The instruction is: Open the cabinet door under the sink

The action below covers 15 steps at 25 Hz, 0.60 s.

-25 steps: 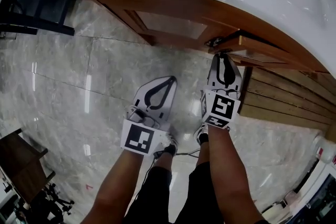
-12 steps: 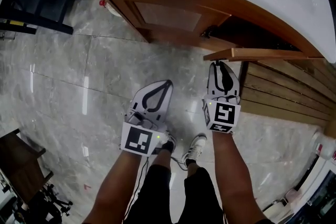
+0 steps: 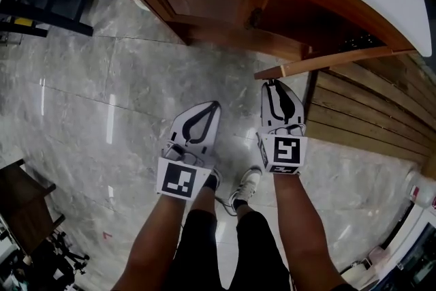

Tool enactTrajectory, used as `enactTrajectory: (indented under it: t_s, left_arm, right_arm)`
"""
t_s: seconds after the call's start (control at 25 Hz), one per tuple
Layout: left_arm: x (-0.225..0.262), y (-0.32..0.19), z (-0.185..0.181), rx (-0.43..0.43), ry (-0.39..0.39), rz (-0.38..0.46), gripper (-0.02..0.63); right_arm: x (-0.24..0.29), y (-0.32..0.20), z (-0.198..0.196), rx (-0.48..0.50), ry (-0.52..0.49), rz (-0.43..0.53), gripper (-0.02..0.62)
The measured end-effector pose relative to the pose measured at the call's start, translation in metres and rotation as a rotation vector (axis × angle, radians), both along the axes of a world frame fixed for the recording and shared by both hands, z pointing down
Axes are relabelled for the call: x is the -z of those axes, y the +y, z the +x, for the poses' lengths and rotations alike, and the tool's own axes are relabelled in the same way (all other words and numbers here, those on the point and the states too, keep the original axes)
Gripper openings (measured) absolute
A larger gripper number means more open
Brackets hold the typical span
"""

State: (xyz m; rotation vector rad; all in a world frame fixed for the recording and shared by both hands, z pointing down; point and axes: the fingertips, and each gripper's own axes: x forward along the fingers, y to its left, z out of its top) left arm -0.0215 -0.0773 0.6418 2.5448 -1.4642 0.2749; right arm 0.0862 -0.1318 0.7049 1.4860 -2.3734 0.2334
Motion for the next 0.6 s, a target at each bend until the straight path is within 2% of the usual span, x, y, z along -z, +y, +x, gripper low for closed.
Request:
enactTrajectory:
  t_s: [0.28,0.4,0.6]
  left_arm:
    - [0.003,0.023,0.025,0.012,-0.003,0.001,0.020]
    - [0.006,0.032,0.033,0.012,-0.010,0.007,0.020]
    - [0.004,0.047,0.041,0.018,-0.013,0.001,0.020]
  right_arm:
    - [0.001,0.033,0.018,0.071,-0.012,-0.005,0.098]
    - [0.005,0.043,0.027,0.102,-0.039,0.026,0.098]
    - [0.004,0.065,0.044,0.186,-0.022,0.024,0.098]
